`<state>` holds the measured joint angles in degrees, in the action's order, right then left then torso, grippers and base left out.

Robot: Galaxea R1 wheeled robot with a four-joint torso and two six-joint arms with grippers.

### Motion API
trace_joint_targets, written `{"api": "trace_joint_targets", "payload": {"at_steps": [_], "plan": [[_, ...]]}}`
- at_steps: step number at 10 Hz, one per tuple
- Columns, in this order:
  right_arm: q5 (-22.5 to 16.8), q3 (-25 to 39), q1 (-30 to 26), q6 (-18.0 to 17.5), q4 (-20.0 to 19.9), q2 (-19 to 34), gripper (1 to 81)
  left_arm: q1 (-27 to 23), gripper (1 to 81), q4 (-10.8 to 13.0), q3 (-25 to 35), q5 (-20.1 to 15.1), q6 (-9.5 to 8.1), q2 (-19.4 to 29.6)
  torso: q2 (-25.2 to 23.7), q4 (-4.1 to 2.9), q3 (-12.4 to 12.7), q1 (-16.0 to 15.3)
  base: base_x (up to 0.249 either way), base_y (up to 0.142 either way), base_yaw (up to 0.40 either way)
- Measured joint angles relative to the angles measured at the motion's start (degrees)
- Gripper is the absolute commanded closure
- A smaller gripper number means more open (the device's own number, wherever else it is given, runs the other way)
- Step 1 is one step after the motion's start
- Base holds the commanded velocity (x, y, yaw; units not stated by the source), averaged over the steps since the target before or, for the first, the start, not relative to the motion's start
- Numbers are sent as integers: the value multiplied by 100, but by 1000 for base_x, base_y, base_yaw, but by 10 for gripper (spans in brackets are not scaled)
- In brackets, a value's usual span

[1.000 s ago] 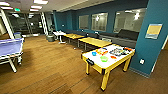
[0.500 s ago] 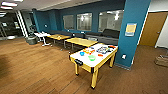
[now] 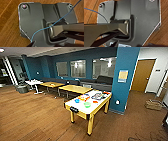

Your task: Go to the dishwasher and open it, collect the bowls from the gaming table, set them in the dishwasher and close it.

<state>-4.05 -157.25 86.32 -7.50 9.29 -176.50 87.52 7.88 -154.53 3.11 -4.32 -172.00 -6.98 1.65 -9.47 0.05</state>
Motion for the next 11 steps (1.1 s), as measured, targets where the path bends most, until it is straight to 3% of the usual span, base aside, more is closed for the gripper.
{"api": "trace_joint_targets", "payload": {"at_steps": [7, 11], "plan": [[0, 0, -13, 0, 0, -2, 10, 0, 10, 2, 11, -5, 0, 22, -2, 0, 0, 0, 0, 0, 0], [-24, 0, 69, 1, 2, -5, 10, 94, 10, 0, 11, -37, 0, 20, -9, 0, 2, 0, 139, 0, 0]]}}
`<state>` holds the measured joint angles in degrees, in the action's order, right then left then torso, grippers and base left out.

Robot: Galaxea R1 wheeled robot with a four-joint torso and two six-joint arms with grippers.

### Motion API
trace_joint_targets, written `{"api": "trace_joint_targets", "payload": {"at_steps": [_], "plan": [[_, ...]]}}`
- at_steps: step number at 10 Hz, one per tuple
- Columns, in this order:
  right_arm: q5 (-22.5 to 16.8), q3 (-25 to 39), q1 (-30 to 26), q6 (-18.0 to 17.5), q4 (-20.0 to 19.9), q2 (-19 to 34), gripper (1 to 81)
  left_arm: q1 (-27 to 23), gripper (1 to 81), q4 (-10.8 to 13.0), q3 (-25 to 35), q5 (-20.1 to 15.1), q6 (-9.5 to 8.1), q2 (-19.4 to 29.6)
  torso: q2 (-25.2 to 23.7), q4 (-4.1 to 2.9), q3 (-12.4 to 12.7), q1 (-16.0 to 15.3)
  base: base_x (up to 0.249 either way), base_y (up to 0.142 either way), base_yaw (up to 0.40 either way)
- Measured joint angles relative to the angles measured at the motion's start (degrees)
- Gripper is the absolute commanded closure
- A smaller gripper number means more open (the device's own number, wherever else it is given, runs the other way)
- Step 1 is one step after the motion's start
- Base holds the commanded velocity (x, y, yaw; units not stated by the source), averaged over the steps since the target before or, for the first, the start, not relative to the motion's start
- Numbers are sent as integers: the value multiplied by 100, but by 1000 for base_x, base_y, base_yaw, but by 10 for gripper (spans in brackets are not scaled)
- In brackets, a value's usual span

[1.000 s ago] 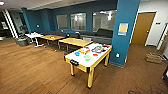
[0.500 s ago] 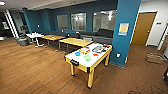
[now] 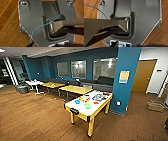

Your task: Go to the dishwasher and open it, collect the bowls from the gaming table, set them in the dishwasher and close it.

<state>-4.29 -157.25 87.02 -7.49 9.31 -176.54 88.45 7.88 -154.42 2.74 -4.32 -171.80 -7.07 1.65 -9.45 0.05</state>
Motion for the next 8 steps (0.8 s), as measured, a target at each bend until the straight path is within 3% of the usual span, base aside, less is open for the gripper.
{"api": "trace_joint_targets", "payload": {"at_steps": [4, 8], "plan": [[27, 0, -85, 0, 0, 2, 10, -111, 10, 0, 0, 48, 0, 2, 5, 0, 0, -10, 167, 0, 0], [22, -4, -85, 0, 0, 38, 10, -83, 10, 0, 37, 32, 0, -48, 7, 0, 0, -10, 148, 116, 0]]}}
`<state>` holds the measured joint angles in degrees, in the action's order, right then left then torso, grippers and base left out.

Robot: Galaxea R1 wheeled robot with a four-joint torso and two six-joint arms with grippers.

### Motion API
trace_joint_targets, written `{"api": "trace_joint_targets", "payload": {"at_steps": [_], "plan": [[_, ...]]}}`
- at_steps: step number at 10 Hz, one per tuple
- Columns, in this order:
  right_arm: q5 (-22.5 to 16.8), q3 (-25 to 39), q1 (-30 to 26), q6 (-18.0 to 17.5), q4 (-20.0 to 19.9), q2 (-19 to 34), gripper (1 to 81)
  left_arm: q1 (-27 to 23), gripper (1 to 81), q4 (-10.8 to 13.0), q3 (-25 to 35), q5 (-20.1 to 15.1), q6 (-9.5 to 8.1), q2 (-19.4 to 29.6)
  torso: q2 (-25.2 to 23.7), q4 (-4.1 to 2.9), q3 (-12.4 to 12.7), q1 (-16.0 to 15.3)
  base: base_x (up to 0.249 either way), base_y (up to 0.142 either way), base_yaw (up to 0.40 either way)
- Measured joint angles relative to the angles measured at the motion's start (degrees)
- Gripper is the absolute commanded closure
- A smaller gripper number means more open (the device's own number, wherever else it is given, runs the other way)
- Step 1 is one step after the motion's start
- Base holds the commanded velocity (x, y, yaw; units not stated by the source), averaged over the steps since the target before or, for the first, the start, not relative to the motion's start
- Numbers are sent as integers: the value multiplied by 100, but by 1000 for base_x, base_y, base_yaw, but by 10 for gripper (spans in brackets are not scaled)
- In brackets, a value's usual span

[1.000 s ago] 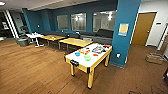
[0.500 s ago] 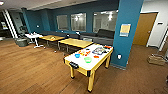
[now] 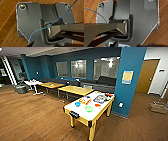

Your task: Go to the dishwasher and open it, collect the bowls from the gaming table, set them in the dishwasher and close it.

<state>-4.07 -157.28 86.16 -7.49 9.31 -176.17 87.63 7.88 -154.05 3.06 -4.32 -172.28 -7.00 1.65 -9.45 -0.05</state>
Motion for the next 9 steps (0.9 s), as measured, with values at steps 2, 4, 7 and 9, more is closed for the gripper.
{"api": "trace_joint_targets", "payload": {"at_steps": [2, 4, 7, 9], "plan": [[16, 4, 0, -4, -2, -66, 10, -23, 10, 0, -17, 11, -1, 56, 0, 0, -2, -2, 140, 114, 0], [2, 4, 17, -1, 0, -43, 10, 7, 10, 0, -17, -4, -1, 50, 0, 0, -2, -2, 139, 89, 0], [5, 4, 7, -1, 0, -38, 10, 5, 10, 0, -13, 0, -1, 41, 0, 0, -2, 0, 141, 82, 0], [0, 4, 9, -1, 0, -38, 10, 5, 10, 0, -16, 2, 0, 52, 0, 0, 0, 0, 146, 63, 0]]}}
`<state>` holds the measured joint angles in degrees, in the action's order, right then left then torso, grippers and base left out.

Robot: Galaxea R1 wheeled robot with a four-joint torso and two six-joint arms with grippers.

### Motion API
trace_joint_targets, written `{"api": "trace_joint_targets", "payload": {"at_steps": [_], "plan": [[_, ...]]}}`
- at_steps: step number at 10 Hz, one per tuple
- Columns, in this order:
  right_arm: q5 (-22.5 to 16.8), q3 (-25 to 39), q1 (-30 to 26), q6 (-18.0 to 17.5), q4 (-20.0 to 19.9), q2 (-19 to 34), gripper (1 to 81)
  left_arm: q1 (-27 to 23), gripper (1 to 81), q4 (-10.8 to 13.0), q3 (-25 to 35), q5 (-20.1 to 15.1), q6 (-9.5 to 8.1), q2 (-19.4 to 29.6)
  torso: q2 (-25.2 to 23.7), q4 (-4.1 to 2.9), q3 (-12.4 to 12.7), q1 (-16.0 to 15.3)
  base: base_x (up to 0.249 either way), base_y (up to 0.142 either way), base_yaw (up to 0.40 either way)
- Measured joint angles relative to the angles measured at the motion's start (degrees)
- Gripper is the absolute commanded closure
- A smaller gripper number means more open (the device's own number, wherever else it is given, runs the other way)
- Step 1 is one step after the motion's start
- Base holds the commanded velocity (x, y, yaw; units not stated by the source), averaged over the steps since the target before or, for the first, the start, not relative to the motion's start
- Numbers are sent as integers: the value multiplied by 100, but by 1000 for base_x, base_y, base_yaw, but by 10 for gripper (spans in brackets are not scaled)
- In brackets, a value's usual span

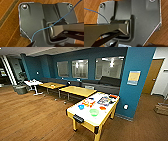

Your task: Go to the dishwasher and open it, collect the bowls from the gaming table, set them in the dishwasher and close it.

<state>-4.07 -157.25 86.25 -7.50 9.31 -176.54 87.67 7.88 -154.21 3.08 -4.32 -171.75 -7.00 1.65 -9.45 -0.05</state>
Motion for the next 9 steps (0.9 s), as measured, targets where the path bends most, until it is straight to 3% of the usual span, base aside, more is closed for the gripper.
{"api": "trace_joint_targets", "payload": {"at_steps": [9], "plan": [[5, 0, 7, 0, -2, 2, 10, 0, 10, 0, 2, 0, -1, 0, 0, 0, -2, 0, 165, 71, 0]]}}
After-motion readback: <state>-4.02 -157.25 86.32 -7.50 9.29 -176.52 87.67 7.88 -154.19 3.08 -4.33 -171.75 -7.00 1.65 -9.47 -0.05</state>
